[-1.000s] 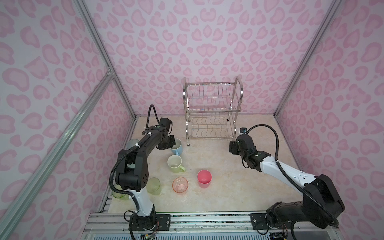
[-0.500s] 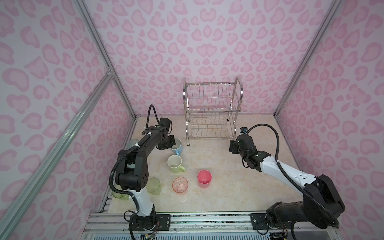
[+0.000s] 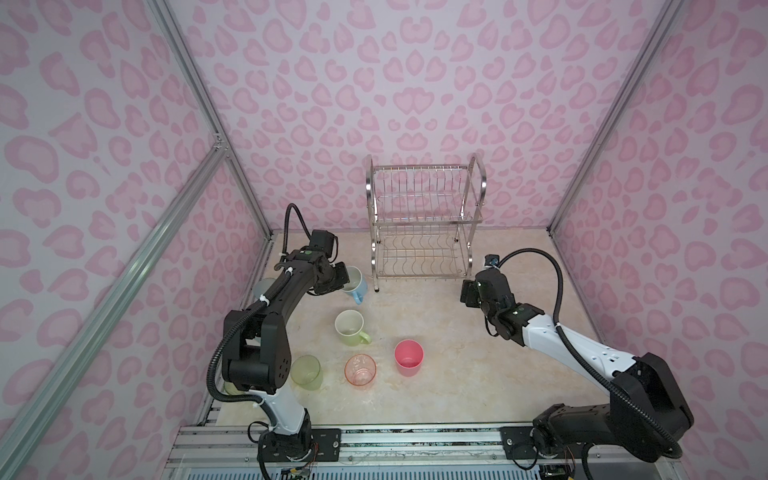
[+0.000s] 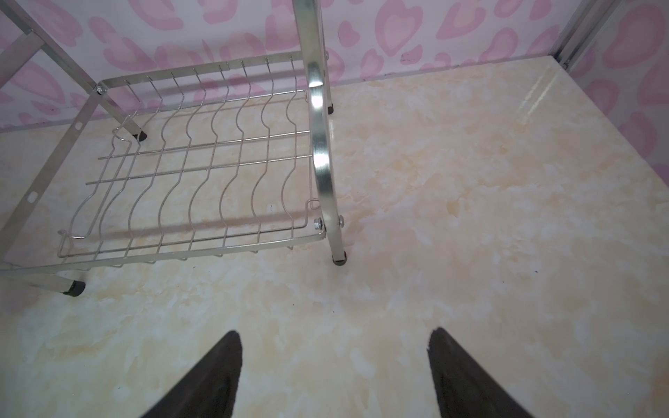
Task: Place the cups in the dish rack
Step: 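Grasp the light blue mug rim with the left gripper while right hovers, then lift the light blue mug with the left gripper while the right gripper approaches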
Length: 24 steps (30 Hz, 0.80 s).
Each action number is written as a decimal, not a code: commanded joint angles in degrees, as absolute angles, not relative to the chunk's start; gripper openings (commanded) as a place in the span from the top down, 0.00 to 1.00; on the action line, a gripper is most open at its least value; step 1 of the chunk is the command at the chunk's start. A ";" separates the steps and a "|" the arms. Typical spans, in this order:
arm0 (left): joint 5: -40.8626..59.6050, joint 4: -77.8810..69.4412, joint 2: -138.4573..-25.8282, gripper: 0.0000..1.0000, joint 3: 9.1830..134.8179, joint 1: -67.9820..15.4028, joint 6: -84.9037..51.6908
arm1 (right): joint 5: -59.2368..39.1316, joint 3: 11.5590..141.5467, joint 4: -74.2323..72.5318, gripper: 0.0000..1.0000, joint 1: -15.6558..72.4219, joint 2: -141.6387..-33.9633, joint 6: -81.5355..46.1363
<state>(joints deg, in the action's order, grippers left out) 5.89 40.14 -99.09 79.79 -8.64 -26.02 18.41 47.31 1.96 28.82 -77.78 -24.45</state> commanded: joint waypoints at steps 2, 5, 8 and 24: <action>10.37 35.76 -96.15 0.97 78.72 -8.05 -28.27 | 18.27 47.53 0.88 0.20 29.00 -77.59 -25.08; 12.86 34.41 -94.62 0.97 77.68 -7.84 -29.15 | 16.76 48.26 1.56 0.20 29.58 -77.94 -26.11; 15.76 32.13 -92.62 0.97 75.16 -7.66 -30.30 | 15.46 49.39 2.09 0.20 30.81 -78.50 -26.94; 30.65 10.70 -82.02 0.97 61.80 -6.94 -42.55 | 0.72 58.16 -3.31 0.22 39.85 -85.17 -45.30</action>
